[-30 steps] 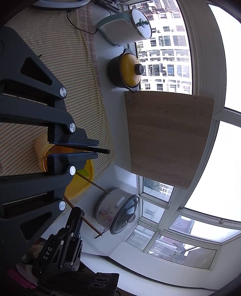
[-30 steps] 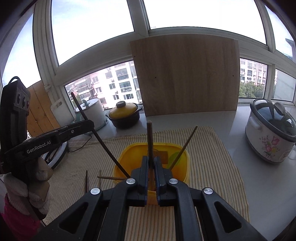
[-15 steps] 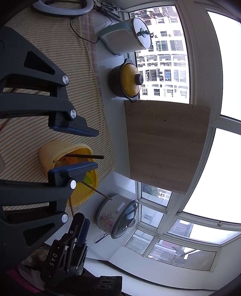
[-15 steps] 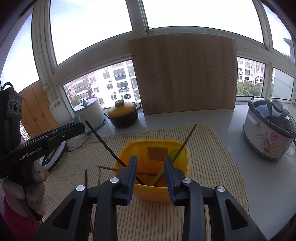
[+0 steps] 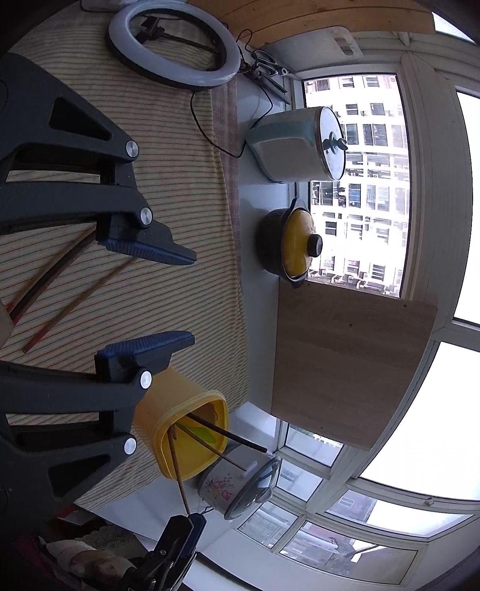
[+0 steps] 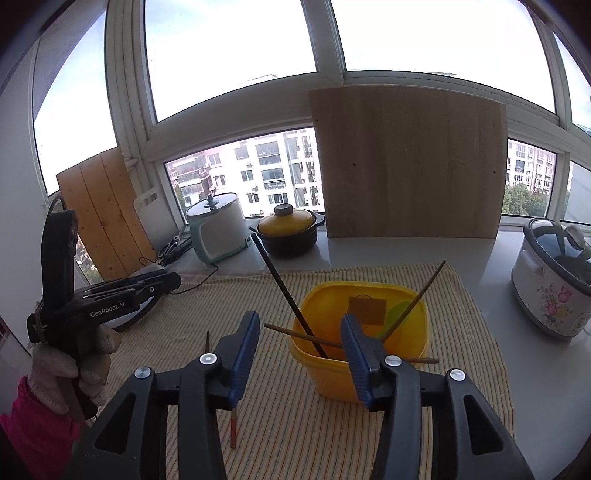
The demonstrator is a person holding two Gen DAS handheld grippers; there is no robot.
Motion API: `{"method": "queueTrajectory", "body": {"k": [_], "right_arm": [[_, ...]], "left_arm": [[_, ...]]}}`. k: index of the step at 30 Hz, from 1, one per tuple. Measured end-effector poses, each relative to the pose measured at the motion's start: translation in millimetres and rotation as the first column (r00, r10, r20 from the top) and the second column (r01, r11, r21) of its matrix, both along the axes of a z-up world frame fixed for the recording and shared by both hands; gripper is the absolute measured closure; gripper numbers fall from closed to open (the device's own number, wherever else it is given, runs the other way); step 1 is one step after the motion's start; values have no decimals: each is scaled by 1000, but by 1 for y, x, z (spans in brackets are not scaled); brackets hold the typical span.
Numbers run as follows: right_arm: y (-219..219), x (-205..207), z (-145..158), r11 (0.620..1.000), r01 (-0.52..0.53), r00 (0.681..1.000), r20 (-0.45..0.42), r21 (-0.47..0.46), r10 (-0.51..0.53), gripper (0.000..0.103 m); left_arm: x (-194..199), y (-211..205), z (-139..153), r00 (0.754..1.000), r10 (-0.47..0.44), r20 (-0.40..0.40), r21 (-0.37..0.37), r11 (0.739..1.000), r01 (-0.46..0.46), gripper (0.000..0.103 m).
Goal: Organize utensils
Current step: 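Move both tools down to the remaining chopsticks on the cloth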
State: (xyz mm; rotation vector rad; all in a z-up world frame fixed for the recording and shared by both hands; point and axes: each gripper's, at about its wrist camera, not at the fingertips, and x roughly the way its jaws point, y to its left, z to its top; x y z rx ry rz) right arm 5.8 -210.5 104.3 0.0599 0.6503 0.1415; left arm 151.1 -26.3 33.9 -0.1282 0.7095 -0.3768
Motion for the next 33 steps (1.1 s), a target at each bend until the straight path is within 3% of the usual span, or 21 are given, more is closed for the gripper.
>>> {"method": "queueTrajectory", "body": {"k": [8,12,17,23,33], "right_arm": [[50,8,-33,989,-143,988,-63,-28,141,45],[65,13,-67,986,-163,978,-136,-25,159,41],[75,11,-110,984,-156,967,-219,-90,134,41],[67,9,-135,990,-128,954,-281,-56,108,41],[51,7,-139,996,-85,952,-298,-25,74,37]], "left_arm": [[-6,48,-61,982,86,-169,2,996,-87,66],[-7,55,-92,963,105,-250,11,994,-106,66],[-9,44,-123,941,84,-328,28,996,-79,66],[-4,32,-144,916,76,-395,21,997,-74,66],[16,25,-157,889,139,-436,63,990,-124,66]]}}
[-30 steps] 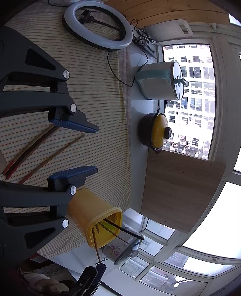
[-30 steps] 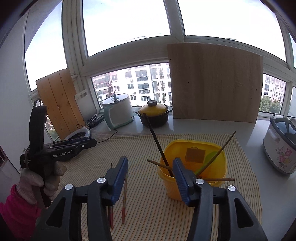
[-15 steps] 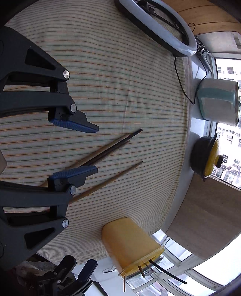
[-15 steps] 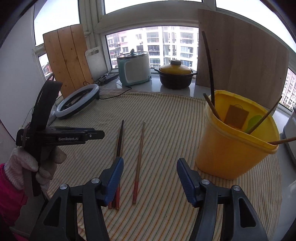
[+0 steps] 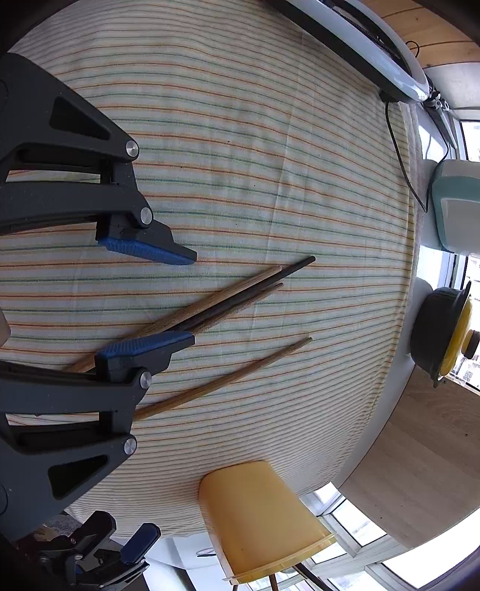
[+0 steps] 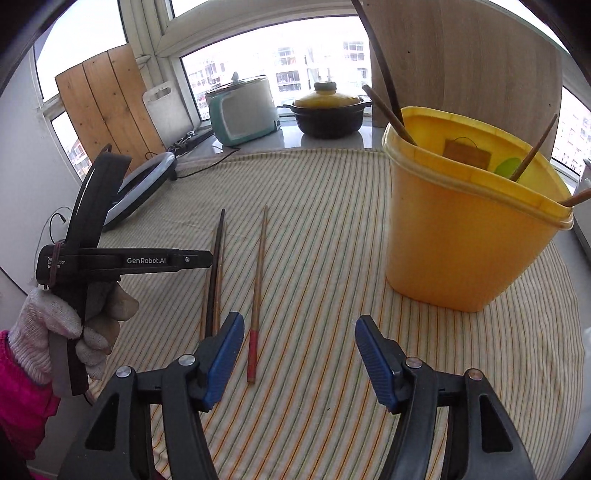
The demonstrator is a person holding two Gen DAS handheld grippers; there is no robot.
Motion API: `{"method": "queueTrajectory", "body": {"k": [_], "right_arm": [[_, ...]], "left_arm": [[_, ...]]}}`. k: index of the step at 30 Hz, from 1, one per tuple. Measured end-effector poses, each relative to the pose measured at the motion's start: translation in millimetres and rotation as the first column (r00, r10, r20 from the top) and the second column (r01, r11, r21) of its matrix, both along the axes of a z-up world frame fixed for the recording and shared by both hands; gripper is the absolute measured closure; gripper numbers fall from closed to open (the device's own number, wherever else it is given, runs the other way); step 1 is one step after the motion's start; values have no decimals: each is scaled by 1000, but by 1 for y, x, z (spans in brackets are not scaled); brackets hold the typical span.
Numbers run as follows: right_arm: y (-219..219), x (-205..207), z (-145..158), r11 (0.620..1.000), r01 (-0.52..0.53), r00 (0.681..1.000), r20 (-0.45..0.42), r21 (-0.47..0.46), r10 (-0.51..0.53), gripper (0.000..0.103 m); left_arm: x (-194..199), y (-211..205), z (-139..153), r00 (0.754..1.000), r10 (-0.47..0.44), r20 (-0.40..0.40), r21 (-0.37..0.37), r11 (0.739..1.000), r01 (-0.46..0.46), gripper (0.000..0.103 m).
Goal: Organize utensils
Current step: 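Move both tools down to the remaining chopsticks on the cloth, then close the left tool on a wooden chopstick while the right tool closes on a red-tipped chopstick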
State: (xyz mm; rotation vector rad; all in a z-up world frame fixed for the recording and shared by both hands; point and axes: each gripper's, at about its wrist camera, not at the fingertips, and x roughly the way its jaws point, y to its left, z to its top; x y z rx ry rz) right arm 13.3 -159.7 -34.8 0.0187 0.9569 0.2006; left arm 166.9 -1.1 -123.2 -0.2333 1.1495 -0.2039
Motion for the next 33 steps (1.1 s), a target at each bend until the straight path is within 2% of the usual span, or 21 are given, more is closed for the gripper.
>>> {"method": "queueTrajectory", "body": {"k": [11,16,20,25,27,29,31,33], "right_arm": [[6,9,-3,1000,-3,1000,-17,13,4,37],[14,16,0,1000,-18,1000,-19,13,18,37],[25,25,1,999,-48,998,-30,1,48,37],[36,38,2,998,-65,997,-48,-11,65,38],[37,43,2,998,-63,996,-57,-7,63,41],[39,50,1,998,-64,995,-75,3,64,49],[41,57,-1,998,-67,993,-93,8,67,55],[44,66,-4,997,-76,990,-117,14,77,60]], "left_arm": [[6,-10,-1,1000,-13,19,73,997,11,66],[6,-16,-2,998,-37,52,117,993,31,67],[6,-9,-2,998,-36,60,105,994,29,83],[7,-4,-3,999,-19,49,83,996,15,83],[8,-7,-3,998,-24,54,86,996,19,83],[9,-11,-4,998,-27,63,101,995,20,83],[11,-12,-5,997,-35,66,114,993,27,88],[13,-8,-5,998,-39,57,94,995,34,91]]}}
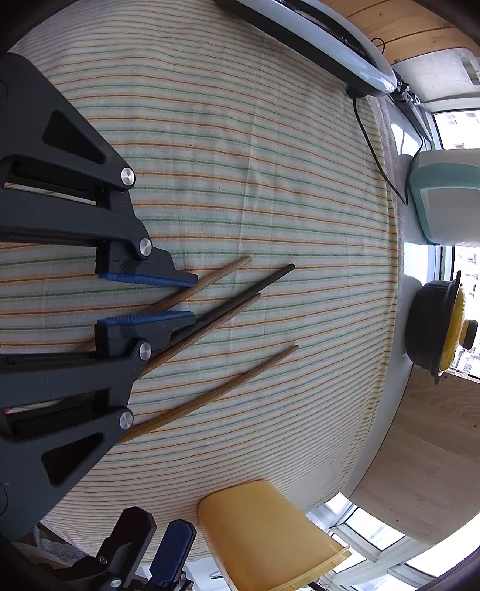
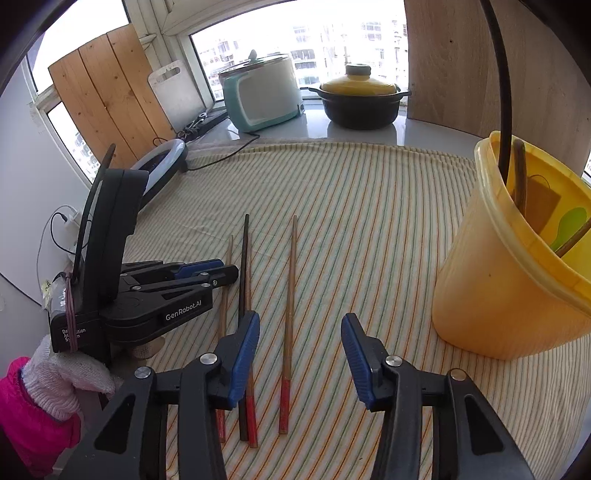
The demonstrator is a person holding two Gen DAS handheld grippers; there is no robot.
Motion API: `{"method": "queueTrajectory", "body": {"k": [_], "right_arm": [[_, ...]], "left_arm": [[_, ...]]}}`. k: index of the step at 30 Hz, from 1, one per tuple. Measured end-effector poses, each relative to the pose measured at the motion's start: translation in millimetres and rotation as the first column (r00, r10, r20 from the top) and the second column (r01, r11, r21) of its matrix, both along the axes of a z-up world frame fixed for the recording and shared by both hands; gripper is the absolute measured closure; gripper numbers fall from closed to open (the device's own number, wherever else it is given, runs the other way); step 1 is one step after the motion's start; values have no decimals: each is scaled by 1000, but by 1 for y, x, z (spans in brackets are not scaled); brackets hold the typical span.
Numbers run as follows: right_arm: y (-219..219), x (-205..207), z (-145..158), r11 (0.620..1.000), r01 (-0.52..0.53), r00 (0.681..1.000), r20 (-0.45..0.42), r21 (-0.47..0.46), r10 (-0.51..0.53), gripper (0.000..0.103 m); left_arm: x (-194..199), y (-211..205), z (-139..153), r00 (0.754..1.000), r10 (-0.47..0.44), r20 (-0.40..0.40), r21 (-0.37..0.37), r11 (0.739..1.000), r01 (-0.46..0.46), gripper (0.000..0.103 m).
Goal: Organize utensils
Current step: 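Close the left tool on a wooden chopstick while the right tool closes on a red-tipped chopstick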
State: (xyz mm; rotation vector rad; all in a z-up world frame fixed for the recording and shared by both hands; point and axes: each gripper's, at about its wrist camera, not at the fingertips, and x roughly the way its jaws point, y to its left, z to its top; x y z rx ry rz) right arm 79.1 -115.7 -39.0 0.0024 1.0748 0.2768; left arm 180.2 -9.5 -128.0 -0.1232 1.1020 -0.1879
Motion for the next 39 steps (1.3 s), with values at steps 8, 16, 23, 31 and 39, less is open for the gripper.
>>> {"method": "queueTrajectory", "body": {"k": [8,16,23,31,39], "right_arm": [[22,35,-18,997,-58,995,-78,-41,55,67],[28,79,-48,998,-28,981,-194,-61,15,73],[30,95,-59,997,2,970,-241,-75,-20,79],[38,98,-61,986,-27,976,-217,-167,-10,98],[30,95,-57,993,-1,978,-209,-117,-24,100]], "left_arm": [[-1,21,0,1000,-8,-29,-33,999,7,97],[7,24,-1,998,-15,-65,-49,999,11,97],[7,32,-1,998,-14,-69,-86,996,8,98],[6,35,0,998,-9,-68,-89,996,3,98],[1,44,8,999,12,-49,-103,995,-17,99]]}}
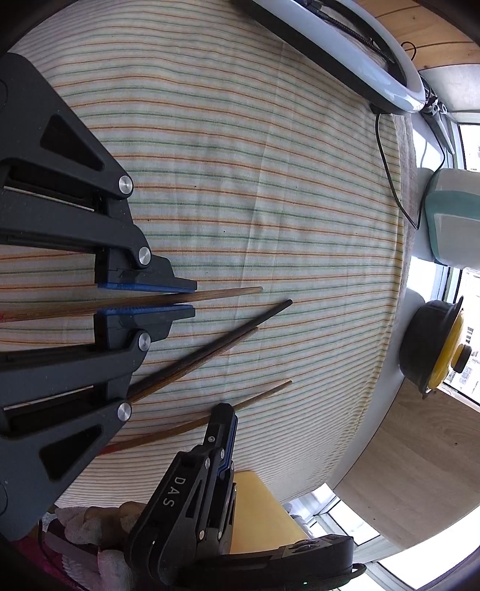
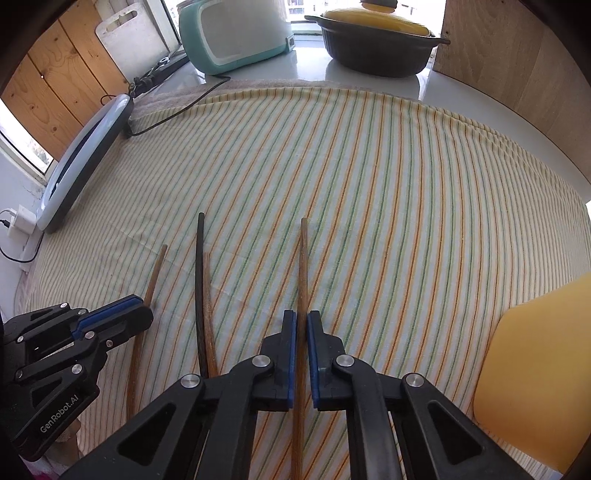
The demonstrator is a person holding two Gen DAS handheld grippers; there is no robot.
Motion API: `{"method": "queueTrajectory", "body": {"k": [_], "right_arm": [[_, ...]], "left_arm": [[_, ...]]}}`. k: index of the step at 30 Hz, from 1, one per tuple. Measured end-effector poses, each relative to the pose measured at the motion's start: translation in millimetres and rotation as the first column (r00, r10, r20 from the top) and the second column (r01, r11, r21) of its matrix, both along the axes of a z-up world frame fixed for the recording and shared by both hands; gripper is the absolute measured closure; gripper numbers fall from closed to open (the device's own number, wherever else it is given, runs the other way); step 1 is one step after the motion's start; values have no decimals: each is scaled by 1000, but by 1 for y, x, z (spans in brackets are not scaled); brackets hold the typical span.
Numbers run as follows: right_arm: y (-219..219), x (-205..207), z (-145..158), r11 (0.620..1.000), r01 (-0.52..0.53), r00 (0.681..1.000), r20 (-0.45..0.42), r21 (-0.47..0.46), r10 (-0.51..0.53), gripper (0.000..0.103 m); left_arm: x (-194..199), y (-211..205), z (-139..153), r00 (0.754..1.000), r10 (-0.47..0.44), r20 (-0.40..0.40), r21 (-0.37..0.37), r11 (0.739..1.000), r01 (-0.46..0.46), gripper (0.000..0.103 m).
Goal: Organize utensils
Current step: 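Close the left tool on a wooden chopstick while the right tool closes on a red-tipped chopstick, then lift the chopsticks off the cloth with both tools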
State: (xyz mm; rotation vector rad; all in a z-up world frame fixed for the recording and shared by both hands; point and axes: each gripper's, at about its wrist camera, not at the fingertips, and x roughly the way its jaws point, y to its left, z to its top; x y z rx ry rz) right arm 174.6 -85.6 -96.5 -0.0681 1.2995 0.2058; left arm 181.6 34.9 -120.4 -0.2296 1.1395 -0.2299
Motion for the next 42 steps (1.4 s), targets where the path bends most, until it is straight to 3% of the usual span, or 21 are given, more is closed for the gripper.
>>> {"method": "queueTrajectory", "body": {"k": [8,19,27,42], "right_arm": [[-1,-13,18,998,-3,999,47,59,0,100],[-13,-53,64,991,-30,985,174,132,6,100],[-21,-85,95,989,-56,961,277,135,16,100],[-39,-125,135,991,-50,906,423,122,-7,100]], "left_arm": [[-5,5,15,999,12,39,-19,1000,-12,99],[-25,1,66,983,3,182,-26,1000,2,99],[-44,-2,100,959,-9,285,-24,1000,16,99],[-82,-10,133,928,-36,370,-51,997,59,99]]}}
